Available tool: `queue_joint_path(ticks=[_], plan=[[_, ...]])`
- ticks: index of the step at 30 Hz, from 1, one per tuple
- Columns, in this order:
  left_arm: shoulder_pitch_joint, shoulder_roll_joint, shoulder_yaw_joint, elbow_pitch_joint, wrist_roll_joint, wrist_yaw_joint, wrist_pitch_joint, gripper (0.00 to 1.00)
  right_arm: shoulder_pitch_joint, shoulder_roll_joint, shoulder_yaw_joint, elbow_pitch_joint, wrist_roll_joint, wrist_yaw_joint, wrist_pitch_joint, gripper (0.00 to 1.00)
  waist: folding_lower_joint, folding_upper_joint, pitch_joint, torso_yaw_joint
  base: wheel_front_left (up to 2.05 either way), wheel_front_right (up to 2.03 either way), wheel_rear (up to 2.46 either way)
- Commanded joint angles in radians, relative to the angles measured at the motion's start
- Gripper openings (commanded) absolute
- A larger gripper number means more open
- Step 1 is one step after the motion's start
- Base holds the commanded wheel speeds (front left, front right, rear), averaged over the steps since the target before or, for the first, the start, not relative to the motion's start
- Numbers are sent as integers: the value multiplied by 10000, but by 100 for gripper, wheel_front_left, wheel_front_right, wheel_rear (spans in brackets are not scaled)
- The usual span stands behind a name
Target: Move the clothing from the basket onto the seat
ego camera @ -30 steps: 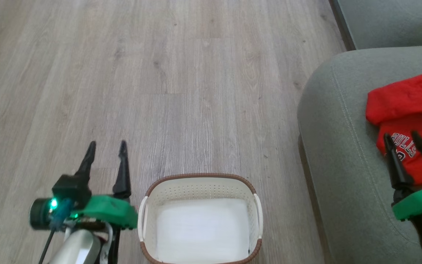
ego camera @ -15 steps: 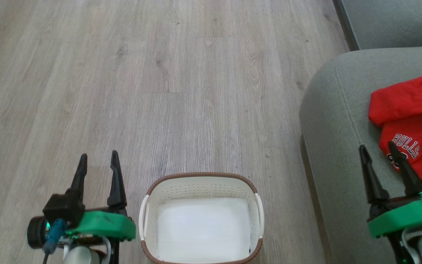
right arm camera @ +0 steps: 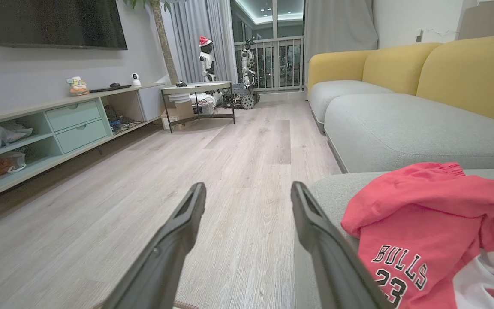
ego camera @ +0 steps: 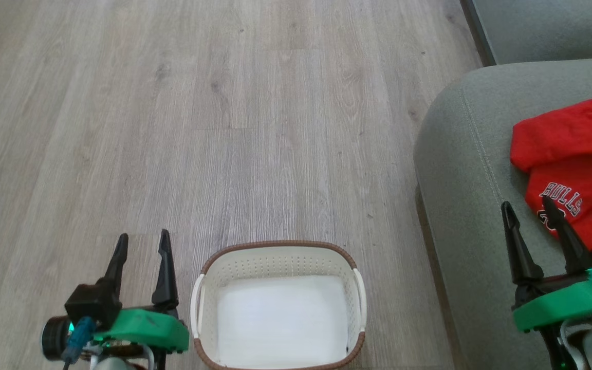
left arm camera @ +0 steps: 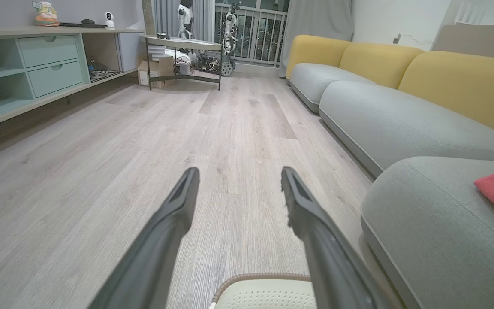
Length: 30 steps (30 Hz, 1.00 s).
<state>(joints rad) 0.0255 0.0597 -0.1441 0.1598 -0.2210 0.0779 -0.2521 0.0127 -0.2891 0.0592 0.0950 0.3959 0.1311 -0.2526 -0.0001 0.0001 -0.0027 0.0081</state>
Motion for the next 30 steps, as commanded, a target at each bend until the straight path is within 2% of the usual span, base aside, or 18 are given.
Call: queue_joint_path(ticks=[1, 11, 12, 16, 30], plan=[[-426, -15, 410, -287, 90, -63, -97, 100, -141, -138, 83, -378, -60, -4, -91, 100, 1, -1, -3, -7, 0, 0, 0], [-492, -86, 643, -73, 184, -475, -97, 100, -167, -116, 111, -316, 24, -4, -91, 100, 1, -1, -42, -97, 0, 0, 0], [-11, -65, 277, 257, 64, -477, 0, 0, 1, 19, 6, 19, 13, 0, 2, 0, 1, -1, -42, -98, 0, 0, 0], [204, -79, 251, 868, 2, -487, 75, 0, 173, 187, 187, 600, 67, 0, 32, 0, 1, -1, -44, -102, 0, 0, 0], [40, -80, 501, 873, -1447, -654, 456, 0, 31, 382, 32, 693, 1370, 0, 375, 0, 1, -1, -33, -100, 0, 0, 0]])
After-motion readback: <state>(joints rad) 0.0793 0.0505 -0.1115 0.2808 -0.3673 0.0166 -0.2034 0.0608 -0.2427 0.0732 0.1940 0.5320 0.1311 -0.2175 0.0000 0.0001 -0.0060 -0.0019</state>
